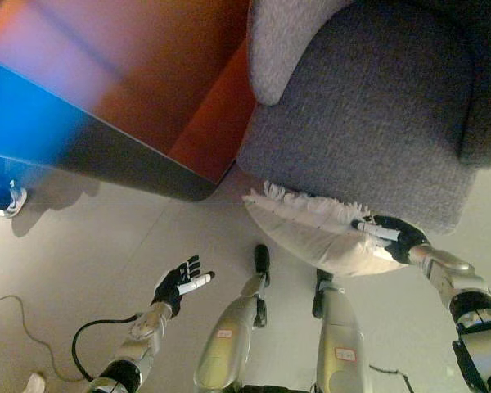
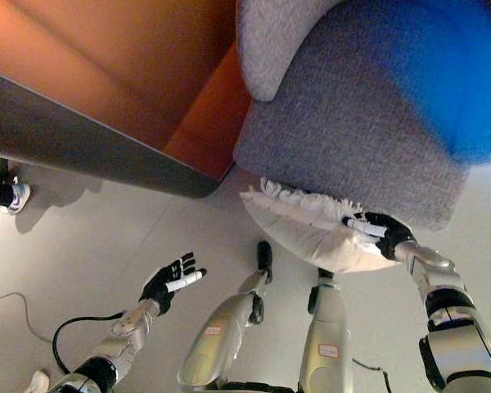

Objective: Pick up the pillow and put it on the sofa.

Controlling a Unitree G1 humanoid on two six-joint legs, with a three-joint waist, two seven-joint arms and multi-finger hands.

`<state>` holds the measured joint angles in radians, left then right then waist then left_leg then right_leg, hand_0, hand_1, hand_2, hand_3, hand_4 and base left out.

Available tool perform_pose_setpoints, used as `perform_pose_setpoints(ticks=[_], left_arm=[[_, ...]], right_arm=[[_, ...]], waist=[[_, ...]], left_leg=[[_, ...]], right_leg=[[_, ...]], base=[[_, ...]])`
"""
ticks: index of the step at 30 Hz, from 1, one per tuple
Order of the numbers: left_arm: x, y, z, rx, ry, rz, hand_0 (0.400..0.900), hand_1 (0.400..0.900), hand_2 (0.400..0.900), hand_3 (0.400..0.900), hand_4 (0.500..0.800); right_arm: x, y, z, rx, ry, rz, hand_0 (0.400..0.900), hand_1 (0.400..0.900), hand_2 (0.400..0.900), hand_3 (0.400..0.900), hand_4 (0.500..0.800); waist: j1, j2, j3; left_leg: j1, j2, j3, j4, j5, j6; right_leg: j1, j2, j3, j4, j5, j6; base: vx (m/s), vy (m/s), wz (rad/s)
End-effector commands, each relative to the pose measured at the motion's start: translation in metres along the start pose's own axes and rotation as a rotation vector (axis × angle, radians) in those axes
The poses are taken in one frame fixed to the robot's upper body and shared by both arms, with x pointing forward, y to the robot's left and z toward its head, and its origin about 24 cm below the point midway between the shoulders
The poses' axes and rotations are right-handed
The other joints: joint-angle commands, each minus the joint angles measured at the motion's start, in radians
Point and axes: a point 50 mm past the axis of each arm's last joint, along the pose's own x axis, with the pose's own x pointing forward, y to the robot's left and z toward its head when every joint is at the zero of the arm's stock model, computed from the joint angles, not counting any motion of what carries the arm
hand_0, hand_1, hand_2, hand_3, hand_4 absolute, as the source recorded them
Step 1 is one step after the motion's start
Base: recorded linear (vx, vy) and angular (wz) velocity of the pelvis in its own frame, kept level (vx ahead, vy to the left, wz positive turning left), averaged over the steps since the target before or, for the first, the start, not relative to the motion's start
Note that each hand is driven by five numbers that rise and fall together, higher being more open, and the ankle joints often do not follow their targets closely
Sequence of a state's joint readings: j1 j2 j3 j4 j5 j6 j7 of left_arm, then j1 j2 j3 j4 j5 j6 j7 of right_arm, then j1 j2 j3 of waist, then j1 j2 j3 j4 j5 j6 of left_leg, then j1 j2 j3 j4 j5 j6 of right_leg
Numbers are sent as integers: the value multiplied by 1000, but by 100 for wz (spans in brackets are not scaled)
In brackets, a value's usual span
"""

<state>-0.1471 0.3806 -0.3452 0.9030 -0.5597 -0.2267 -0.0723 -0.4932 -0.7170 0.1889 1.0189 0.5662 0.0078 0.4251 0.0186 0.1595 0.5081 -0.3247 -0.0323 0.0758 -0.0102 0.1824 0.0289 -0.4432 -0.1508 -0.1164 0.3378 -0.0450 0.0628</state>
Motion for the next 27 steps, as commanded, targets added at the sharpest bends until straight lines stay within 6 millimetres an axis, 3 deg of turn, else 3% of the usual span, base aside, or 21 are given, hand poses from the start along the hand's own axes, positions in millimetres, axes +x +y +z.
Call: perform_pose_setpoints(ticks=[1, 8, 14, 20, 27], left_arm=[[-24, 28, -41, 32, 149, 78, 900, 900, 900, 900, 800], [-49, 40, -83, 30, 329, 144, 900, 900, 900, 900, 800], [-64, 42, -105, 24, 441, 180, 900, 900, 900, 900, 800], [-76, 40, -123, 26, 537, 201, 900, 900, 900, 900, 800], [-92, 44, -140, 43, 639, 226, 900, 900, 900, 900, 800]], right_arm=[[-7, 2, 52, -21, -283, 122, 400, 400, 400, 400, 500], [-11, 12, 34, -4, -264, 189, 400, 400, 400, 400, 500], [-14, 16, 49, -46, -283, 208, 400, 400, 400, 400, 500], [-23, 6, 87, -116, -343, 211, 400, 400, 400, 400, 500], [-43, -21, 157, -149, -411, 168, 400, 400, 400, 400, 500]], waist=[[-23, -84, -91], [-22, -128, -191], [-19, -166, -261], [-3, -208, -319], [32, -260, -382]], left_leg=[[47, -8, 15, 135, -214, -66], [186, 0, 19, 14, -205, -63], [255, 4, 25, -17, -211, -63], [310, 8, 26, -34, -223, -61], [356, 20, 26, -34, -240, -61]], right_leg=[[93, 19, -35, -132, 26, 17], [233, 28, -41, -229, 40, 41], [304, 34, -46, -281, 57, 46], [372, 42, -60, -323, 67, 46], [440, 56, -76, -349, 66, 42]], base=[[139, -46, 0], [130, -36, 1], [102, -23, 2], [88, -26, 4], [117, -42, 4]])
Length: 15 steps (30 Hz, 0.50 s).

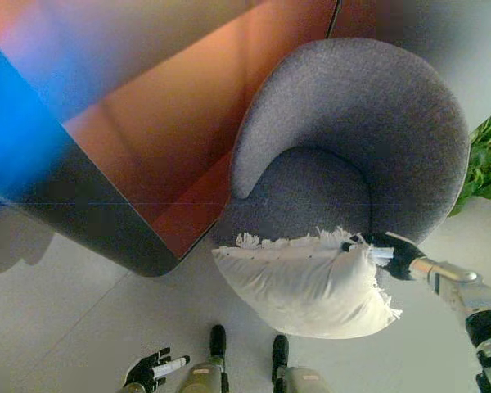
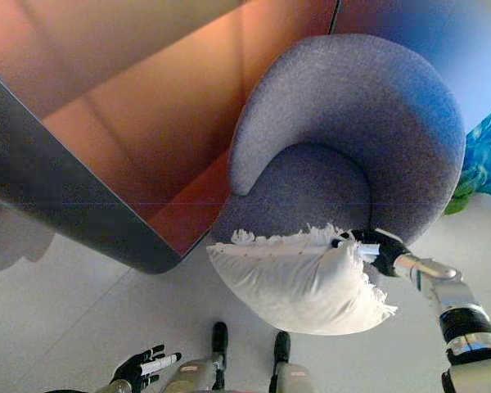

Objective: Pick up the pillow and put it on the sofa.

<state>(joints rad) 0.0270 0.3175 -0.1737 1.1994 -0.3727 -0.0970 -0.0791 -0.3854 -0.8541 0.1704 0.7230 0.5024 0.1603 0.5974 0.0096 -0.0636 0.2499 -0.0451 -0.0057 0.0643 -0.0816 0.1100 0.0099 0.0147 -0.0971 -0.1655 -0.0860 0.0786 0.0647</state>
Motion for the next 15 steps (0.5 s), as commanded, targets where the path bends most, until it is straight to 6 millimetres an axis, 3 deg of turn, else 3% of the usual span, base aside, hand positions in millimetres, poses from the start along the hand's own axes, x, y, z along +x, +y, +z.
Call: perform_pose_setpoints(ticks=[1, 8, 15], left_arm=[[-8, 19, -27, 57, 114, 70, 900, 900, 900, 900, 800], [-15, 33, -43, 84, 174, 113, 900, 900, 900, 900, 800], [-19, 44, -48, 89, 194, 158, 900, 900, 900, 900, 800]], right_arm=[[-38, -41, 138, -14, -464, -73, 400, 400, 400, 400, 500], [-68, -75, 169, 129, -478, -200, 400, 400, 400, 400, 500], [-80, -85, 197, 204, -488, -335, 400, 400, 400, 400, 500]], waist=[[49, -44, -132], [90, -78, -153], [120, -88, -140]], left_leg=[[81, -5, 37, 39, -170, -42], [100, 3, 26, 42, -177, -40], [81, 0, -3, 39, -170, -43]], right_leg=[[-9, 3, -30, 72, -57, 41], [27, 18, -36, 53, -53, 39], [25, 27, -33, 38, -51, 31]], base=[[144, -59, 7], [133, -73, 10], [75, -68, 12]])
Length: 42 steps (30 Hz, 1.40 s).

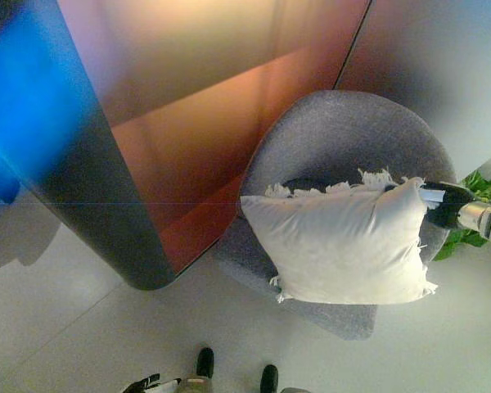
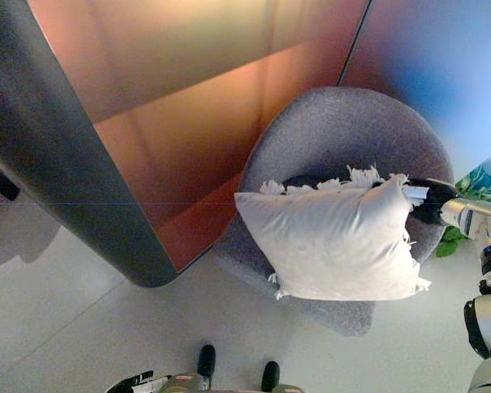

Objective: Pick up the pillow and put it on the sofa.

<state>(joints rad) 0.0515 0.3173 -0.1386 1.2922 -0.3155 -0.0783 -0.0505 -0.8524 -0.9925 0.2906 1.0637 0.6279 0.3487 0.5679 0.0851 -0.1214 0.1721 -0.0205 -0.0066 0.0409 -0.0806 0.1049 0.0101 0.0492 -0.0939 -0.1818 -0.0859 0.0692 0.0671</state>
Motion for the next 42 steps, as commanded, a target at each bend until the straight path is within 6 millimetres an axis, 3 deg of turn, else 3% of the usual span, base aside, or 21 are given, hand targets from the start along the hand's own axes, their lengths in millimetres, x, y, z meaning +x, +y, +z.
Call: perform_pose_setpoints(ticks=[1, 8, 10, 11, 18, 27, 35, 42], left_arm=[[-7, 32, -18, 60, 60, 93, 900, 900, 900, 900, 800], [-7, 31, -16, 36, 40, 87, 900, 900, 900, 900, 800], [-7, 31, -14, 34, 25, 83, 900, 900, 900, 900, 800], [-6, 30, -13, 35, 18, 83, 900, 900, 900, 900, 800], [-4, 29, 0, 39, -31, 73, 900, 900, 900, 900, 800], [-3, 21, 6, 52, -56, 40, 900, 900, 900, 900, 800], [-3, 19, 7, 31, -66, 21, 900, 900, 900, 900, 800], [-3, 18, 3, 23, -60, 21, 900, 900, 900, 900, 800]], right_arm=[[-46, -15, 118, 108, -442, -105, 400, 400, 400, 400, 500], [-41, -10, 119, 94, -390, -152, 400, 400, 400, 400, 500], [-40, -19, 115, 83, -351, -291, 400, 400, 400, 400, 500], [-41, -21, 114, 85, -343, -301, 900, 900, 900, 900, 800], [-49, -25, 125, 73, -354, -355, 900, 900, 900, 900, 800], [-59, -40, 117, 113, -369, -400, 900, 900, 900, 900, 800], [-62, -48, 104, 123, -379, -365, 900, 900, 900, 900, 800], [-62, -60, 74, 97, -324, -359, 900, 900, 900, 900, 800]], waist=[[48, -30, -58], [68, -20, -23], [74, -16, -11], [77, -15, -6], [81, 1, 30], [67, 15, 29], [46, 25, 13], [24, 30, -16]], left_leg=[[49, 0, 16, 39, -165, -44], [7, -5, -11, 32, -146, -50], [0, -6, -16, 30, -144, -51], [-5, -7, -19, 30, -142, -51], [-30, -12, -33, 18, -130, -54], [-28, -12, -29, 23, -136, -56], [-13, -12, -16, 19, -140, -56], [16, -11, 1, 14, -148, -54]], right_leg=[[-12, 26, -16, 37, -44, 27], [-34, 31, -17, 25, -47, 15], [-40, 32, -20, 26, -47, 13], [-43, 32, -20, 25, -47, 12], [-70, 34, -23, 23, -47, 7], [-73, 30, -16, 26, -52, 6], [-69, 24, -8, 25, -53, 10], [-53, 18, -4, 23, -55, 14]], base=[[12, -44, 15], [12, -37, 18], [23, -43, 15], [-6, -35, 13], [-29, -15, 4], [2, 5, -6], [-25, 29, -7], [-12, 42, -6]])
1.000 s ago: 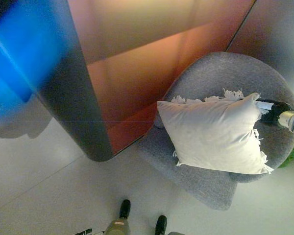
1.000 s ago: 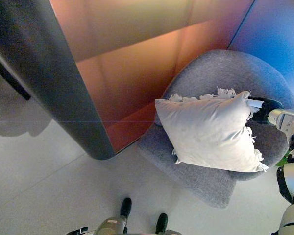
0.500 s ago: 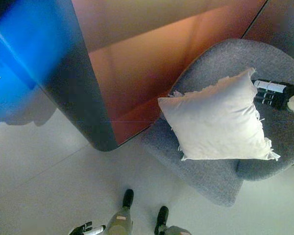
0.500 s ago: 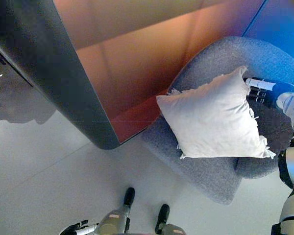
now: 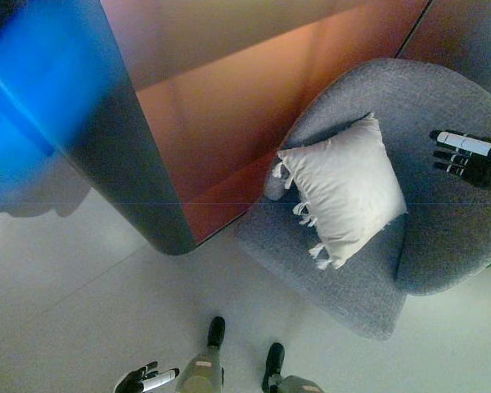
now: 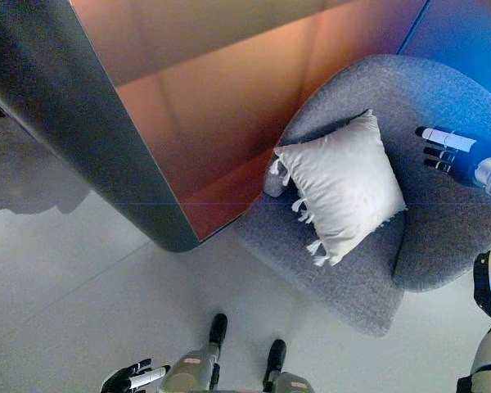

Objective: Pick up the pillow and put it on the sofa.

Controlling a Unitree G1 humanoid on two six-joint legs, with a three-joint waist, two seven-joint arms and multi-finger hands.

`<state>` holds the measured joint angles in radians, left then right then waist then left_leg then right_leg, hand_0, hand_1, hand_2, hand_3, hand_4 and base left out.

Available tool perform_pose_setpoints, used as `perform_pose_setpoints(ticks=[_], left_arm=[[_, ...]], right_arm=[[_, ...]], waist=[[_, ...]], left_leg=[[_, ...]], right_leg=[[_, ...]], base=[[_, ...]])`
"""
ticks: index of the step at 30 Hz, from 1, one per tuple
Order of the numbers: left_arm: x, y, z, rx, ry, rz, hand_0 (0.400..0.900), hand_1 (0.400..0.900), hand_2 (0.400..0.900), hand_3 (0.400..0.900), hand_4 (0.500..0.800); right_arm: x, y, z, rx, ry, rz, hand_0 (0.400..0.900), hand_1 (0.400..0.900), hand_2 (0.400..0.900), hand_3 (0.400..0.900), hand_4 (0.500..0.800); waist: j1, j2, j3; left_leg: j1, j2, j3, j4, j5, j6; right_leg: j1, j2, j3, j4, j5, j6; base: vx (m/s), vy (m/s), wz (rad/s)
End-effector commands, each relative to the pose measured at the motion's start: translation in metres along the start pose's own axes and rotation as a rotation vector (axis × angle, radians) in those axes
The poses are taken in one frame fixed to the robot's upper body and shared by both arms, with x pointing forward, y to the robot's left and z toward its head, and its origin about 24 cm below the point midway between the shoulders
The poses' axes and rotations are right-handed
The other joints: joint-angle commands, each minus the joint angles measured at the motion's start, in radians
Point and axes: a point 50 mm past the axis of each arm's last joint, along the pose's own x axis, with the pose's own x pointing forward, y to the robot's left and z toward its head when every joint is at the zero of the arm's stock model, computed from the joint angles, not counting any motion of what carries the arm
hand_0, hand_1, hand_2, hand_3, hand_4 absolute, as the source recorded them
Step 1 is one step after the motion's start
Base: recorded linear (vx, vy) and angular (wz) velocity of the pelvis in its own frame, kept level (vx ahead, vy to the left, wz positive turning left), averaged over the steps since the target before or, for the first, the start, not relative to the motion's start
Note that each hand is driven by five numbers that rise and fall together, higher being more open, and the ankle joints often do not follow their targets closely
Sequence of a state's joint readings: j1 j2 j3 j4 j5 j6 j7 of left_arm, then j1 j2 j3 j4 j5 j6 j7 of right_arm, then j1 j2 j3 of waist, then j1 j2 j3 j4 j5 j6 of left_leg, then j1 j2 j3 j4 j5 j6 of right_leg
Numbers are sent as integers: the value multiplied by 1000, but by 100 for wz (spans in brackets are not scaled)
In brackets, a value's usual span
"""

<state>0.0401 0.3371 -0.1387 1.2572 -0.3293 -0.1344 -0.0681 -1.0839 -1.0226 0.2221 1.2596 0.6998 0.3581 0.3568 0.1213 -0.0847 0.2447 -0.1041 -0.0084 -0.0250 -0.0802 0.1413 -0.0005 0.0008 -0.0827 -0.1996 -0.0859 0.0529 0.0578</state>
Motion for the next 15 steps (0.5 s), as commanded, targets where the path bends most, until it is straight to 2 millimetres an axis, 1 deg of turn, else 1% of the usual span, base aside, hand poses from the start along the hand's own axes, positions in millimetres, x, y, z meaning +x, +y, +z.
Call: perform_pose_setpoints(ticks=[1, 5, 7, 8, 9, 10, 11, 12, 13, 15], left_arm=[[-5, 13, -16, 24, 45, 30, 900, 900, 900, 900, 800], [-5, 13, -16, 17, 41, 27, 900, 900, 900, 900, 800], [-5, 12, -14, 13, 35, 23, 900, 900, 900, 900, 800], [-5, 12, -13, 10, 31, 21, 900, 900, 900, 900, 800], [-4, 11, -13, 3, 30, 19, 900, 900, 900, 900, 800], [-4, 11, -12, 4, 29, 20, 900, 900, 900, 900, 800], [-3, 10, -10, -1, 27, 17, 900, 900, 900, 900, 800], [-3, 9, -9, -4, 26, 15, 900, 900, 900, 900, 800], [-3, 9, -9, -2, 26, 15, 900, 900, 900, 900, 800], [-2, 5, -6, -12, 13, 14, 900, 900, 900, 900, 800]], right_arm=[[-28, -37, 33, -121, -158, -71, 900, 900, 900, 900, 800], [-30, -47, 16, -132, -126, -71, 900, 900, 900, 900, 800], [-30, -51, 4, -134, -106, -61, 900, 900, 900, 900, 800], [-30, -52, -3, -133, -96, -49, 900, 900, 900, 900, 800], [-28, -52, -16, -128, -74, -27, 900, 900, 900, 900, 800], [-27, -52, -24, -118, -59, -20, 900, 900, 900, 900, 800], [-25, -52, -41, -122, -21, -9, 900, 900, 900, 900, 800], [-25, -52, -65, -108, 33, -2, 900, 900, 900, 900, 800], [-25, -53, -78, -103, 55, 0, 900, 900, 900, 900, 800], [-28, -51, -134, -62, 167, 23, 900, 900, 900, 900, 800]], waist=[[-17, -6, -93], [-32, -5, -109], [-43, -3, -118], [-50, -3, -123], [-59, -1, -129], [-61, -2, -132], [-70, -1, -137], [-78, 1, -143], [-79, 0, -145], [-95, 7, -152]], left_leg=[[104, -9, 71, 13, -185, -43], [119, -10, 84, 13, -190, -43], [127, -8, 93, 13, -195, -43], [131, -9, 95, 12, -195, -42], [136, -8, 101, 11, -197, -41], [140, -8, 103, 11, -198, -41], [146, -8, 108, 11, -201, -40], [153, -6, 114, 10, -202, -37], [156, -6, 116, 10, -203, -37], [173, -5, 125, 11, -206, -33]], right_leg=[[-1, 6, 15, 23, -38, 24], [8, 2, 22, 21, -37, 28], [11, -1, 22, 24, -40, 30], [11, 0, 26, 25, -39, 31], [14, -2, 28, 26, -40, 31], [16, -2, 29, 27, -41, 32], [18, -2, 33, 31, -43, 33], [21, -3, 35, 34, -44, 33], [23, -3, 36, 35, -44, 34], [33, -5, 41, 39, -44, 35]], base=[[-20, 46, -8], [-34, 51, -10], [-55, 54, -11], [-55, 50, -10], [-50, 48, -11], [-45, 48, -11], [-38, 46, -10], [-36, 42, -10], [-40, 45, -12], [-33, 40, -13]])
